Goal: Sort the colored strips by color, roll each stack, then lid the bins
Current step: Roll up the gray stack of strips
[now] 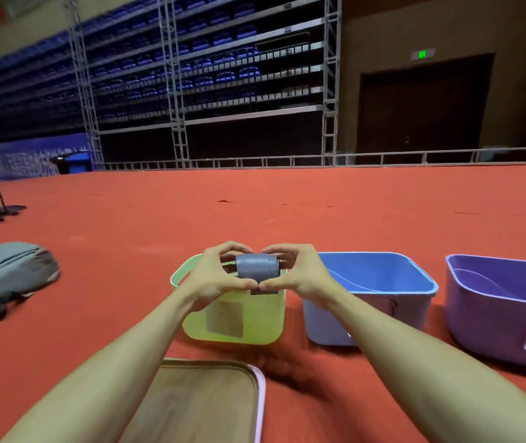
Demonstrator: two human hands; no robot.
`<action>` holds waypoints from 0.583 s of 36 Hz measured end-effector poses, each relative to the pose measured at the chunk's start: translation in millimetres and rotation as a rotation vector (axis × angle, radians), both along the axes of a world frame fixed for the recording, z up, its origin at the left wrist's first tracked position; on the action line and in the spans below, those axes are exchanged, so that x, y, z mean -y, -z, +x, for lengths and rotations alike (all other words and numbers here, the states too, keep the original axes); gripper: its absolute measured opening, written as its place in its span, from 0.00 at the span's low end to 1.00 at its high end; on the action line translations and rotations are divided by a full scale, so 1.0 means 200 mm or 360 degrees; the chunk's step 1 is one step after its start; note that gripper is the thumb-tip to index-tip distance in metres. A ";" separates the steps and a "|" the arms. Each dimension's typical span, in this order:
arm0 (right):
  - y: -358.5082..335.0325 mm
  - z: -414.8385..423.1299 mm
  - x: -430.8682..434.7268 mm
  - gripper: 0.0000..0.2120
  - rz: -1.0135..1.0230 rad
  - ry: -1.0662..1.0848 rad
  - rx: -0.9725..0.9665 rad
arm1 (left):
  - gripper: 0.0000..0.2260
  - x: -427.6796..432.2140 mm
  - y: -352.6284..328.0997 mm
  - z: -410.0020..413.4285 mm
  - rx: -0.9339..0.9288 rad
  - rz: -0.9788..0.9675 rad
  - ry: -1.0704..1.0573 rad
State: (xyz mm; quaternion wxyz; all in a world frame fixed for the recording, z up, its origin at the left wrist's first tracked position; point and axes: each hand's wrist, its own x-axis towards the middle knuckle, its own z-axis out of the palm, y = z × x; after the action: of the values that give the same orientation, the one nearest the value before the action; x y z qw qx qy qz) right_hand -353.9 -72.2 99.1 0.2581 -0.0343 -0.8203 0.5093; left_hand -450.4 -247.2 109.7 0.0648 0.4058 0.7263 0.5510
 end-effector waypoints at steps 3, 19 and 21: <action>-0.01 -0.16 -0.02 0.30 0.0013 -0.0008 0.0036 | 0.25 -0.01 -0.02 -0.14 -0.0035 -0.0050 -0.0027; 0.03 -0.54 -0.06 0.26 0.0452 0.0034 0.0289 | 0.25 -0.09 0.09 -0.53 -0.0036 -0.0253 -0.0073; 0.04 -0.55 -0.06 0.26 0.0463 0.0043 0.0305 | 0.25 -0.09 0.09 -0.54 -0.0043 -0.0302 -0.0056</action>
State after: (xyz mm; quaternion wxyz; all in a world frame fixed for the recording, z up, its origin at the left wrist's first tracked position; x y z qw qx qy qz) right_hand -464.2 -59.5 91.5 0.1878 -0.0560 -0.9056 0.3762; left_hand -558.4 -228.7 92.4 0.0833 0.3924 0.7832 0.4751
